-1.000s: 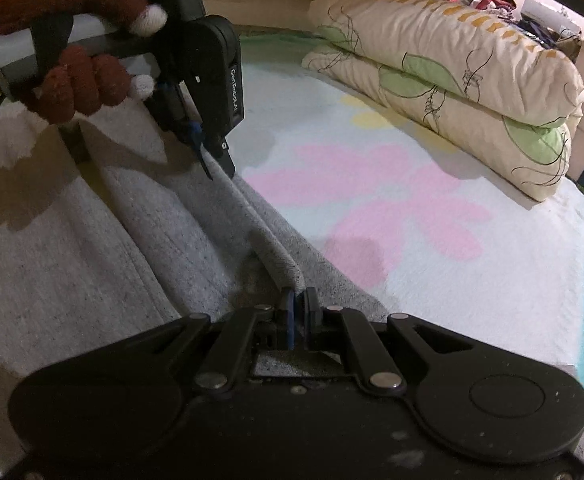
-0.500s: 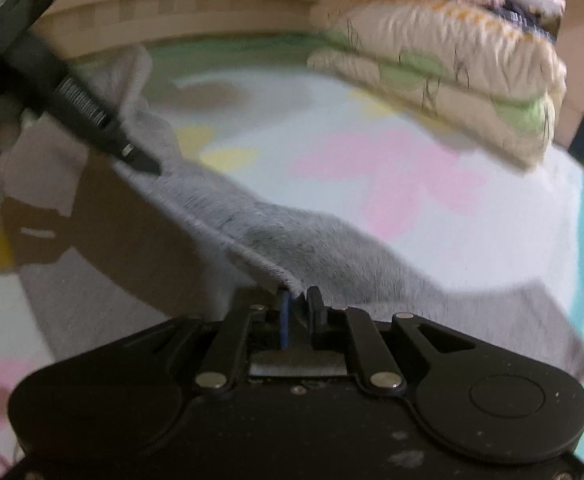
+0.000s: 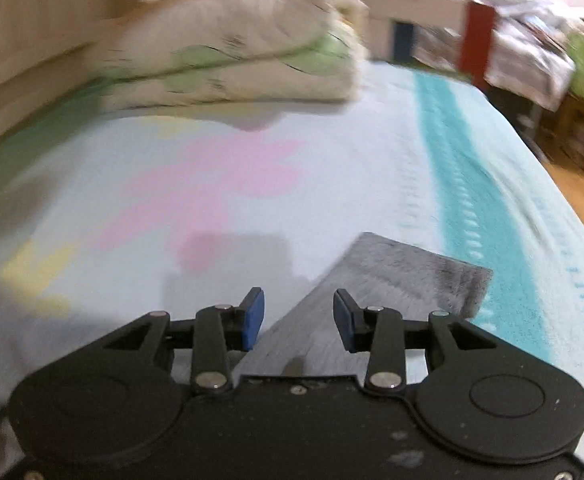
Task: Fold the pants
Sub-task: 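Lift the waistband and fold it over toward the cuffs with both tools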
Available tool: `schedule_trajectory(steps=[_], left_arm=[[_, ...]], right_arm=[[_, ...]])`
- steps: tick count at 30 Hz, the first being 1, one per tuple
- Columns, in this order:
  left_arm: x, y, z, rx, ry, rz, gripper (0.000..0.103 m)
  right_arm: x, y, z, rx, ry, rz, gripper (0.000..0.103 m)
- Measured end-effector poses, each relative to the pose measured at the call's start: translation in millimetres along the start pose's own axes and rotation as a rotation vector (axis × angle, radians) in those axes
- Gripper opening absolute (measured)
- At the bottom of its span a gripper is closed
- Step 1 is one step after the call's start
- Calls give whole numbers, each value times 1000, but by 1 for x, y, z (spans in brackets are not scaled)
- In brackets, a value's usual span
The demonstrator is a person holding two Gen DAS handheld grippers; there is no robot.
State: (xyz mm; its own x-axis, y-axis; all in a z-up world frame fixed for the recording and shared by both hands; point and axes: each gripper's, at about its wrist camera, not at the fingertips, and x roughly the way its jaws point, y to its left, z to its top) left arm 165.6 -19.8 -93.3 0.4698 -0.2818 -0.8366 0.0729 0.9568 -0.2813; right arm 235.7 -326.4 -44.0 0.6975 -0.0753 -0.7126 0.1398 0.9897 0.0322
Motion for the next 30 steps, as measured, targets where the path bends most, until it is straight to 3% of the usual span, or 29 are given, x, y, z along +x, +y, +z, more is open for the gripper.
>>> schedule_trajectory(steps=[3,8,10,11,12,14,18,21,23,25,30], left_arm=[[-2,1,-5,2,-1,0,6],[-4,3,-8,-4,0,-1,6],[-2,2,-7,-8,-1,-1,6],[-3,2,-6,-4,-3,0,5],[-3,2,-6,-1,-6,1,5],[-13,3,-5,3,-32,-6,4],[-43,-4,4,33,-135,-24,4],[-73,-12,6,68,-227,-27,4],[-88,-15,-1,97,-272,-30,4],[-91,-17,-13,118,-260,-30,4],[-60,-13,-52,120,-98,4,4]], right_arm=[[45,9,14,51,69,-83,41],[83,11,18,74,188,-244,40],[82,9,19,70,188,-256,28],[80,7,21,72,200,-243,2],[75,4,24,79,205,-219,3],[52,-10,28,114,168,-177,3],[-27,-49,41,200,-34,-97,3],[-103,-90,27,286,-163,-56,3],[-136,-114,6,344,-175,-58,3],[-148,-132,-24,393,-113,-54,3],[-112,-157,-101,490,198,-92,3]])
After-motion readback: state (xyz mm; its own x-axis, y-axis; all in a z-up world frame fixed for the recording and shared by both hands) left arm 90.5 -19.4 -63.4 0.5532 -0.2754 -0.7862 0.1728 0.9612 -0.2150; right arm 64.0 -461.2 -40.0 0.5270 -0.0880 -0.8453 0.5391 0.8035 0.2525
